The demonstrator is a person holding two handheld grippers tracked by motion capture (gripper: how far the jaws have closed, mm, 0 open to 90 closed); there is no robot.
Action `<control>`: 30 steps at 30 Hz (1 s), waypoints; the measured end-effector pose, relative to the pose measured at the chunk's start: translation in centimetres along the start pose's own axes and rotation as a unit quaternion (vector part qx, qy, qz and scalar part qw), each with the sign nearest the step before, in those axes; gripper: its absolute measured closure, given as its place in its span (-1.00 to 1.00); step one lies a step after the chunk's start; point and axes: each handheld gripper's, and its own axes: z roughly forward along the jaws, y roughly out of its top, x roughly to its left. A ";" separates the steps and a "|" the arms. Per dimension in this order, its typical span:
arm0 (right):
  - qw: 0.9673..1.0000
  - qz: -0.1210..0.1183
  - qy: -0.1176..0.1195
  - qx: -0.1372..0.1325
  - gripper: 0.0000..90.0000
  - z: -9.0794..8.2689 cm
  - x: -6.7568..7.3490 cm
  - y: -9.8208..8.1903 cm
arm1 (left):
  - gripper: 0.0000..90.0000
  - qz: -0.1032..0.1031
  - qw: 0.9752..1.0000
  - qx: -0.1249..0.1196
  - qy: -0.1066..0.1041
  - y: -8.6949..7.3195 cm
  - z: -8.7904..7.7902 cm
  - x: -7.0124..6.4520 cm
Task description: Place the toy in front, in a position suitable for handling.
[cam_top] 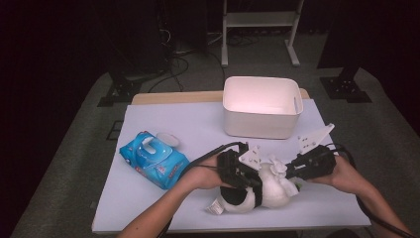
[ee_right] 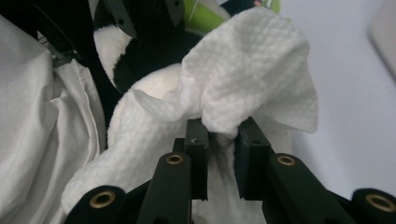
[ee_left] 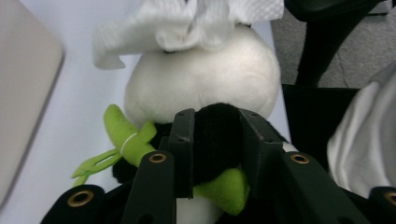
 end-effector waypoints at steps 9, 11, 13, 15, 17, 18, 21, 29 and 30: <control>1.000 0.011 0.025 -0.003 0.71 0.5 1.4 -2.1 | 0.35 -0.015 0.998 -0.007 -0.055 0.8 0.8 -0.6; 1.000 0.003 0.021 -0.002 0.70 0.2 1.4 -1.9 | 0.37 -0.007 0.999 0.005 -0.054 0.8 1.2 -1.1; 1.000 -0.003 0.008 -0.002 0.70 -0.1 1.3 -1.6 | 0.36 -0.009 0.998 0.003 -0.061 0.8 1.3 -1.3; 1.000 0.002 -0.002 -0.013 0.70 -0.4 0.7 -1.5 | 0.35 -0.010 0.998 -0.002 -0.059 0.9 0.9 -1.4; 1.000 0.012 0.000 -0.008 0.70 0.0 0.4 -1.7 | 0.35 -0.016 0.998 -0.014 -0.056 1.0 0.3 -1.2; 1.000 0.013 0.003 -0.004 0.70 0.3 0.4 -1.8 | 0.34 -0.018 0.998 -0.022 -0.054 1.1 -0.1 -1.0; 1.000 0.018 0.022 -0.006 0.71 1.0 0.7 -2.2 | 0.34 -0.028 0.998 -0.033 -0.040 1.4 -0.8 -0.3; 1.000 0.011 0.022 0.004 0.71 1.1 1.5 -2.3 | 0.30 -0.053 0.999 0.002 -0.014 0.7 1.1 1.6; 1.000 0.011 0.024 0.004 0.71 1.2 1.5 -2.4 | 0.30 -0.057 0.998 0.005 -0.016 0.6 1.4 1.8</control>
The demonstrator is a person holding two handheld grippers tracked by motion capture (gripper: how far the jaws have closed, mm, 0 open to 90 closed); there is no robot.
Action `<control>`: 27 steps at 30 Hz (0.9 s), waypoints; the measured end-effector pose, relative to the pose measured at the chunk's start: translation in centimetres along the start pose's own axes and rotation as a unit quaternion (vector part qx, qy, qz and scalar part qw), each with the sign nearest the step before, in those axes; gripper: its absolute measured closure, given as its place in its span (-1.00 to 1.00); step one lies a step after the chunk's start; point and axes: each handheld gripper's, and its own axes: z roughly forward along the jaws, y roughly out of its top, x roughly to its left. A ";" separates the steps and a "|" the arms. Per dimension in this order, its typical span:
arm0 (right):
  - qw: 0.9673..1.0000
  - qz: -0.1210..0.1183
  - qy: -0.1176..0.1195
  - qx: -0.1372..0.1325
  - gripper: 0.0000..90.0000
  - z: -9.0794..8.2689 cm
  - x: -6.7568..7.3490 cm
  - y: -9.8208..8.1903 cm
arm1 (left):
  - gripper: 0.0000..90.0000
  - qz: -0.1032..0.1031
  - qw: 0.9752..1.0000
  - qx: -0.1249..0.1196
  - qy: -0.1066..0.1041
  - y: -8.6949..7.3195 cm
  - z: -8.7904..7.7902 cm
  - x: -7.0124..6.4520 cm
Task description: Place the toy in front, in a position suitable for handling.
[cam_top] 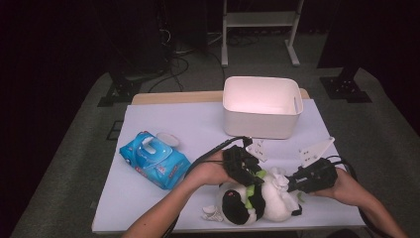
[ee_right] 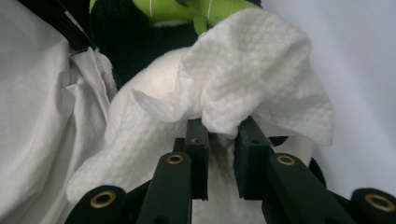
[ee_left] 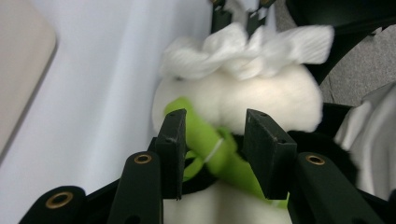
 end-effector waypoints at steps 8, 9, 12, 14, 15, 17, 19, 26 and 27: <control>1.000 0.007 0.012 -0.010 0.71 0.3 0.1 -0.6 | 0.08 -0.029 0.999 0.013 -0.012 0.0 1.7 0.9; 1.000 0.006 0.012 -0.010 0.71 0.3 0.1 -0.6 | 0.14 -0.030 0.999 0.016 -0.020 0.0 2.0 0.9; 1.000 0.000 0.007 -0.005 0.71 0.1 0.3 -0.4 | 0.47 -0.007 1.000 0.014 -0.024 0.2 2.4 0.6; 1.000 -0.006 0.003 -0.004 0.70 -0.1 0.3 -0.3 | 0.60 0.000 1.000 0.006 -0.021 0.3 2.2 0.6; 1.000 -0.009 -0.002 -0.003 0.70 -0.3 0.3 -0.1 | 0.66 0.006 1.000 0.002 -0.013 0.5 1.9 0.6; 1.000 -0.016 -0.012 -0.007 0.70 -1.0 0.1 0.2 | 0.69 0.013 1.000 -0.008 0.000 0.8 1.2 0.7; 1.000 -0.019 -0.023 -0.006 0.70 -1.4 -0.2 0.5 | 0.70 0.014 1.000 -0.019 0.006 1.1 0.4 0.8; 0.999 -0.023 -0.027 -0.012 0.70 -1.2 -0.9 1.7 | 0.71 0.029 0.999 -0.012 0.042 1.5 -0.6 0.9; 0.999 -0.026 -0.033 -0.010 0.70 -0.9 -0.9 1.8 | 0.71 0.025 0.999 -0.012 0.043 1.2 -0.6 1.0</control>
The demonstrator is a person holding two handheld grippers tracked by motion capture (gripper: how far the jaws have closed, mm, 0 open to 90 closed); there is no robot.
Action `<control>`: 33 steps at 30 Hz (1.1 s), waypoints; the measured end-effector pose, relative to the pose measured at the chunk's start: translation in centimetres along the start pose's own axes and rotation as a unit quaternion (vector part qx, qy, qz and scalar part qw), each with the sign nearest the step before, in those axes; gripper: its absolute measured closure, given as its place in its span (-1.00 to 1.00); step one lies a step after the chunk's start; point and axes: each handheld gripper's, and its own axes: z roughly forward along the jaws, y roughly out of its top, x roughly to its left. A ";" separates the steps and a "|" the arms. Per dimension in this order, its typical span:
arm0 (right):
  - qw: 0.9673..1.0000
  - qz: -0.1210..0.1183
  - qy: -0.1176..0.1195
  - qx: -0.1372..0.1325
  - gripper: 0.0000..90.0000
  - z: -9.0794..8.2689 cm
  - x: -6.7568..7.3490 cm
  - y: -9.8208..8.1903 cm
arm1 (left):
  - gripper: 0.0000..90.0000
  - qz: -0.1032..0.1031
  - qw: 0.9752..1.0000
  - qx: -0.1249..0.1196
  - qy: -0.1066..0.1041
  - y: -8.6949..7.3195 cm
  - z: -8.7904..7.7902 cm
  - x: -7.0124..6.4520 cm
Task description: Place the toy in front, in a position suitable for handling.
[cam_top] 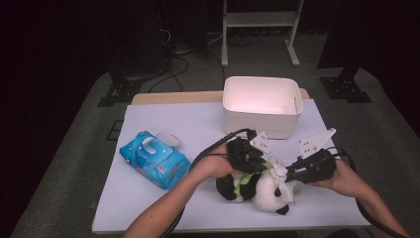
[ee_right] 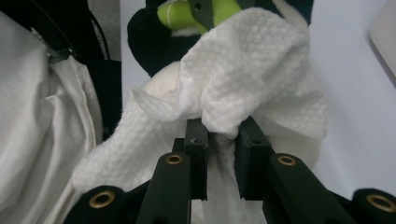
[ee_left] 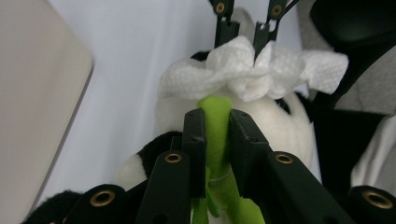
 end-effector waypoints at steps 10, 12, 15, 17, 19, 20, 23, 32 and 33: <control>0.999 -0.012 -0.019 0.024 0.70 1.7 -1.0 1.6 | 0.71 -0.023 0.999 -0.023 0.006 -2.0 -1.9 0.0; 0.999 -0.017 -0.019 0.028 0.70 2.1 -1.4 2.1 | 0.70 -0.027 0.999 -0.024 0.008 -2.3 -2.0 0.0; 0.999 -0.015 -0.018 0.029 0.70 2.5 -1.8 2.5 | 0.70 -0.040 0.999 -0.032 0.003 -2.8 -2.0 0.2; 0.999 -0.010 -0.016 0.029 0.70 2.5 -1.9 2.4 | 0.69 -0.044 0.998 -0.037 0.000 -2.8 -1.8 0.1; 1.000 -0.005 -0.014 0.027 0.70 2.4 -1.9 2.1 | 0.65 -0.035 0.999 -0.029 0.002 -2.6 -1.5 0.0; 1.000 -0.005 -0.015 0.027 0.70 2.3 -1.9 2.0 | 0.62 -0.035 0.999 -0.031 0.000 -2.5 -1.4 0.0; 0.999 0.000 -0.024 0.026 0.70 1.7 -1.5 1.3 | 0.47 -0.042 0.998 -0.039 0.001 -2.7 -1.7 0.2; 0.995 0.057 -0.056 0.053 0.68 0.0 -1.7 -3.5 | 0.29 -0.056 0.995 -0.076 0.010 -3.9 -3.4 0.1; 0.995 0.065 -0.058 0.057 0.68 -0.1 -1.7 -4.2 | 0.27 -0.057 0.995 -0.079 0.012 -4.0 -3.6 0.1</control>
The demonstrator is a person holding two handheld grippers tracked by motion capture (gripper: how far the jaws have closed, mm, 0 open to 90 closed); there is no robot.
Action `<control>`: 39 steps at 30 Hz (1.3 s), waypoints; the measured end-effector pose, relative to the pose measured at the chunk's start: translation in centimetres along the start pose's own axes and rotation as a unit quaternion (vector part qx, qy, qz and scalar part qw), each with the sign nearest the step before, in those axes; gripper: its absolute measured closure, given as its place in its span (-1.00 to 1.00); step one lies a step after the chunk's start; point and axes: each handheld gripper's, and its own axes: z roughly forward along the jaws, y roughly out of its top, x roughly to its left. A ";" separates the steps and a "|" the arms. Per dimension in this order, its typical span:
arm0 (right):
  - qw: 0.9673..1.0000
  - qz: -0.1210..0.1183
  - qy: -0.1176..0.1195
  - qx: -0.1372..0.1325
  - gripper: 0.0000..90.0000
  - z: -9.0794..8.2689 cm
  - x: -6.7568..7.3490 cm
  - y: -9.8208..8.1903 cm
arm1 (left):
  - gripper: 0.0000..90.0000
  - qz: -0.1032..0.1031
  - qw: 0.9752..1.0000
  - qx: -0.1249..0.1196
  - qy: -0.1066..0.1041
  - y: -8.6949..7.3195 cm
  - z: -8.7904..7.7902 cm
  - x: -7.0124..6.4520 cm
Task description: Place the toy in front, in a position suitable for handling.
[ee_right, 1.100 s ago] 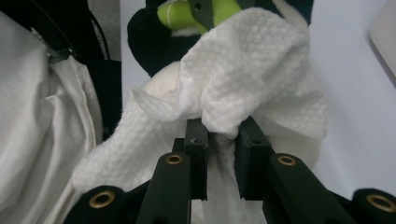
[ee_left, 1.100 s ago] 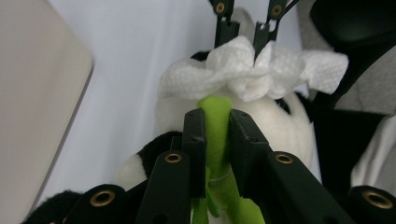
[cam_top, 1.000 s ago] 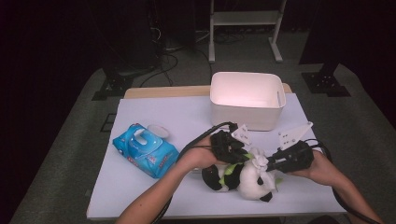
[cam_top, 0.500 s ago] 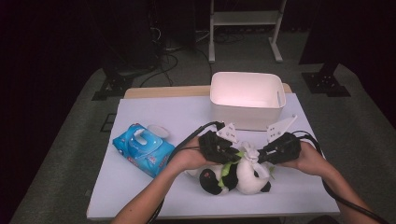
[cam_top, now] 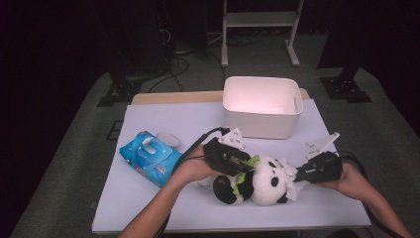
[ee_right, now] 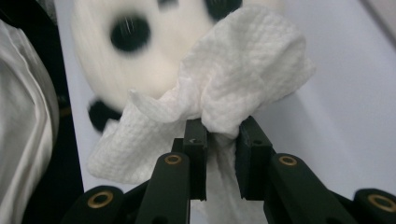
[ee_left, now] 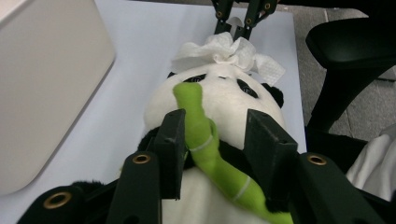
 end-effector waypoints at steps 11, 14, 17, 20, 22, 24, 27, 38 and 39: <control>0.997 0.074 -0.034 0.009 0.59 -1.8 -0.6 -6.6 | 0.11 -0.023 0.999 -0.020 0.030 -2.2 -3.2 0.1; 0.996 0.085 -0.038 0.014 0.46 -1.9 -0.5 -7.3 | 0.08 -0.026 0.999 -0.024 0.035 -2.8 -3.6 0.1; 0.995 0.094 -0.044 0.014 0.33 -2.2 -0.4 -7.6 | 0.05 -0.034 0.998 -0.025 0.044 -3.8 -4.2 -0.1; 0.995 0.088 -0.053 0.012 0.21 -2.6 -0.4 -7.1 | 0.01 -0.046 0.997 -0.025 0.053 -4.9 -4.7 -0.1; 0.994 0.083 -0.064 0.011 0.15 -2.9 -0.4 -6.8 | -0.02 -0.051 0.997 -0.022 0.055 -5.4 -4.9 0.0; 0.995 0.076 -0.070 0.013 0.14 -3.0 -0.4 -6.6 | -0.03 -0.056 0.997 -0.023 0.058 -5.8 -5.0 0.0; 0.995 0.068 -0.078 0.009 0.11 -3.7 -0.4 -5.6 | -0.05 -0.062 0.996 -0.022 0.065 -6.5 -5.5 0.2; 0.996 0.054 -0.070 -0.016 0.02 -4.2 -1.1 -3.4 | -0.10 -0.073 0.995 -0.015 0.070 -7.9 -5.8 -0.1; 0.996 0.052 -0.067 -0.018 0.00 -4.2 -1.3 -3.1 | -0.11 -0.076 0.995 -0.015 0.070 -8.1 -5.8 -0.1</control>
